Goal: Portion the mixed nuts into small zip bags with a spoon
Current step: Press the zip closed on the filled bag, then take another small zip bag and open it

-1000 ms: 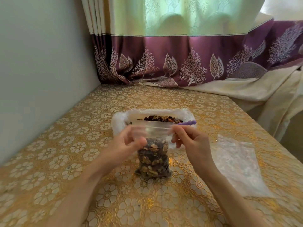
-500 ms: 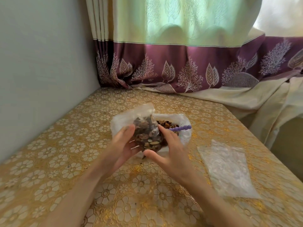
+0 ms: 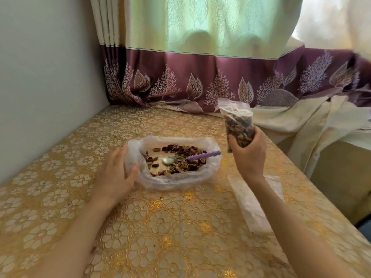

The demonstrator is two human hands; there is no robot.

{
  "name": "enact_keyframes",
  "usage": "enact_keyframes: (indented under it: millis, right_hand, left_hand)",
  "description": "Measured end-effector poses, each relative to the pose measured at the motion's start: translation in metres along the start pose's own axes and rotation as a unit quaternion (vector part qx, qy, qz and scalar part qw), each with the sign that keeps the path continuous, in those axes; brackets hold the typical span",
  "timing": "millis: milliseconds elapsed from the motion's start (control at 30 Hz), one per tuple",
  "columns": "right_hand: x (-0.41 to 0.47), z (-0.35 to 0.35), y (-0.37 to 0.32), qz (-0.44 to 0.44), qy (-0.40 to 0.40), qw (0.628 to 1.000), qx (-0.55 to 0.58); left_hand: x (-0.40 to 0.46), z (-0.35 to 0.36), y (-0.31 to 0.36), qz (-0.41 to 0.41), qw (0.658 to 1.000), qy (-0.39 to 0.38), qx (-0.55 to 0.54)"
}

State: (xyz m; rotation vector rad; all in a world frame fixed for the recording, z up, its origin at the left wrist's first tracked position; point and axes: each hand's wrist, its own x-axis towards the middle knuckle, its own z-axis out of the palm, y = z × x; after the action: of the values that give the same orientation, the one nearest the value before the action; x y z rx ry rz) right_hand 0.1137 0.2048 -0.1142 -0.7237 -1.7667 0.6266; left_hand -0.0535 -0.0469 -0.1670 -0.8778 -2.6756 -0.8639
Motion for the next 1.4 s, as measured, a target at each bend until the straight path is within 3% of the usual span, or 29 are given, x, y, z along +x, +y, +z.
enact_keyframes:
  millis: [100,400,500,600,700,767,867,933,1000,1233,1400]
  right_hand:
    - [0.027,0.006,0.034,0.087,-0.055,0.987,-0.12]
    - [0.048,0.024,0.082,0.173,-0.197,0.928,-0.266]
    - [0.05,0.017,0.085,0.157,-0.232,0.92,-0.275]
    - [0.044,0.005,0.082,0.124,-0.217,0.926,-0.284]
    - [0.027,-0.012,0.073,0.015,-0.132,0.962,-0.24]
    - [0.016,-0.025,0.066,-0.058,-0.144,0.972,-0.178]
    - [0.003,-0.043,0.064,-0.126,-0.281,0.925,-0.224]
    - [-0.004,-0.048,0.065,-0.115,-0.378,0.865,-0.31]
    - [-0.009,-0.05,0.068,-0.097,-0.413,0.841,-0.334]
    - [-0.01,-0.051,0.054,-0.112,-0.332,0.906,-0.236]
    - [-0.003,-0.064,0.016,0.007,-0.387,0.922,0.01]
  left_hand:
    - [0.0,0.01,-0.007,-0.026,0.994,-0.079,0.074]
    - [0.003,0.01,-0.004,-0.026,0.992,-0.072,0.099]
    - [0.003,0.01,-0.004,-0.027,0.993,-0.071,0.094]
    - [0.003,0.009,-0.003,-0.029,0.994,-0.067,0.084]
    - [0.004,0.009,-0.003,-0.03,0.994,-0.068,0.078]
    - [0.003,0.008,-0.003,-0.029,0.994,-0.07,0.078]
    - [0.003,0.007,-0.003,-0.027,0.995,-0.071,0.069]
    - [0.002,0.006,-0.003,-0.026,0.995,-0.071,0.065]
    - [0.002,0.006,-0.004,-0.028,0.995,-0.071,0.064]
    - [0.001,0.002,-0.002,-0.024,0.996,-0.064,0.051]
    - [-0.005,-0.002,0.012,-0.027,0.999,0.009,-0.036]
